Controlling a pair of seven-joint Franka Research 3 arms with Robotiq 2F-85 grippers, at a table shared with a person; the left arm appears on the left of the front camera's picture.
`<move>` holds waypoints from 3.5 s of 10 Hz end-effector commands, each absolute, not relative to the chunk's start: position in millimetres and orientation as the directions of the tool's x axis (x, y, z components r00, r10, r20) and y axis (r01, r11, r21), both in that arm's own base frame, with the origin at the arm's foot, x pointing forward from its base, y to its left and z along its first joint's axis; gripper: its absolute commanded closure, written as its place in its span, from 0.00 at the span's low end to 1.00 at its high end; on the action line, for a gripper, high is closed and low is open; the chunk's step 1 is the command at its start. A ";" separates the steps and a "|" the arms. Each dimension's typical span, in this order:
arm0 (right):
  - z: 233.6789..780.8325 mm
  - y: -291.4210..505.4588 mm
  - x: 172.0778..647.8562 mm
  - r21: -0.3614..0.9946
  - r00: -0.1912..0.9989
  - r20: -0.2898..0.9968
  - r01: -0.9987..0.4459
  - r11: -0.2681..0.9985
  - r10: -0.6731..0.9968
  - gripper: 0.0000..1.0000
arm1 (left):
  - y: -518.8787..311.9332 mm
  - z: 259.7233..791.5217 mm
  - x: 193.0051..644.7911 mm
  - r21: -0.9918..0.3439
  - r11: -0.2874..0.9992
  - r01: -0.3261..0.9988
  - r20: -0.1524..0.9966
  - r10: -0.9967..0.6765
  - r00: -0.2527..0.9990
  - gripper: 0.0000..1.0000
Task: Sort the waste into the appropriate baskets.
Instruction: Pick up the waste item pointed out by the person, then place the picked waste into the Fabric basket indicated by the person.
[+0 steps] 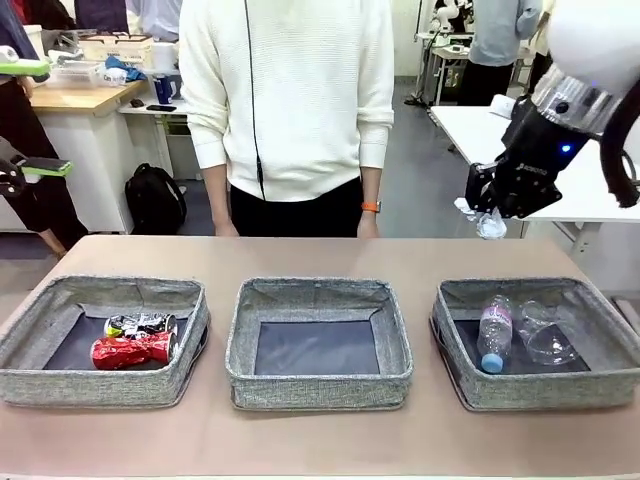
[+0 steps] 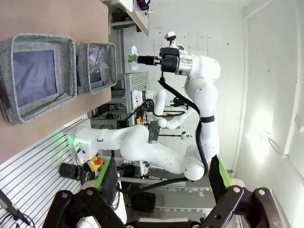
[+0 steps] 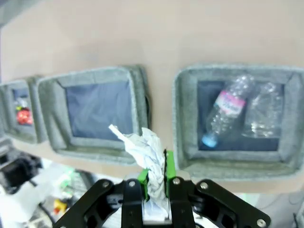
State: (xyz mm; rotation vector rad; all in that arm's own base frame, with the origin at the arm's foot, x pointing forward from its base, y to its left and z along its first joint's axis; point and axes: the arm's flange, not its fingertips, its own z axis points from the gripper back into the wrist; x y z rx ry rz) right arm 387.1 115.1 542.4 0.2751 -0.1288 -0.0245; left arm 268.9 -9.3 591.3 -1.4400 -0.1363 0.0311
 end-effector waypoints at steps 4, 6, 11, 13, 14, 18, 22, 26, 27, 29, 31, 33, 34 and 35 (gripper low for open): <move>545.8 151.0 415.4 0.386 0.978 0.076 0.153 0.910 -0.197 0.92 | -6.2 590.5 268.0 -0.988 0.135 0.078 0.091 0.088 0.992 0.00; 595.4 218.1 421.7 0.274 0.969 0.066 0.212 0.938 -0.238 0.92 | -6.2 590.5 268.0 -0.988 0.135 0.078 0.091 0.088 0.992 0.00; 704.7 349.3 401.2 0.159 0.993 0.120 -0.032 0.987 0.013 0.92 | -6.2 590.5 268.0 -0.988 0.135 0.078 0.091 0.088 0.992 0.00; 733.7 358.0 396.7 0.157 0.986 0.162 -0.067 0.985 0.041 0.92 | -6.2 590.5 268.0 -0.988 0.135 0.078 0.091 0.088 0.992 0.00; 745.1 358.0 392.6 0.182 0.986 0.159 -0.085 0.980 0.056 0.92 | -6.2 590.5 268.0 -0.988 0.135 0.078 0.091 0.088 0.992 0.00; 752.5 355.8 383.6 0.212 0.985 0.165 -0.088 0.973 0.053 0.92 | -6.2 590.5 268.0 -0.988 0.135 0.078 0.091 0.088 0.992 0.00; 752.5 355.8 383.6 0.212 0.985 0.165 -0.088 0.973 0.053 0.92 | -6.2 590.5 268.0 -0.988 0.135 0.078 0.091 0.088 0.992 0.00; 752.5 355.8 383.6 0.212 0.985 0.165 -0.088 0.973 0.053 0.92 | -6.2 590.5 268.0 -0.988 0.135 0.078 0.091 0.088 0.992 0.00; 752.5 355.8 383.6 0.212 0.985 0.165 -0.088 0.973 0.053 0.92 | -6.2 590.5 268.0 -0.988 0.135 0.078 0.091 0.088 0.992 0.00; 752.5 355.8 383.6 0.212 0.985 0.165 -0.088 0.973 0.053 0.92 | -6.2 590.5 268.0 -0.988 0.135 0.078 0.091 0.088 0.992 0.00; 752.5 355.8 383.6 0.212 0.985 0.165 -0.088 0.973 0.053 0.92 | -6.2 590.5 268.0 -0.988 0.135 0.078 0.091 0.088 0.992 0.00; 752.5 355.8 383.6 0.212 0.985 0.165 -0.088 0.973 0.053 0.92 | -6.2 590.5 268.0 -0.988 0.135 0.078 0.091 0.088 0.992 0.00; 752.5 355.8 383.6 0.212 0.985 0.165 -0.088 0.973 0.053 0.92 | -6.2 590.5 268.0 -0.988 0.135 0.078 0.091 0.088 0.992 0.00; 752.5 355.8 383.6 0.212 0.985 0.165 -0.088 0.973 0.053 0.92 | -6.2 590.5 268.0 -0.988 0.135 0.078 0.091 0.088 0.992 0.00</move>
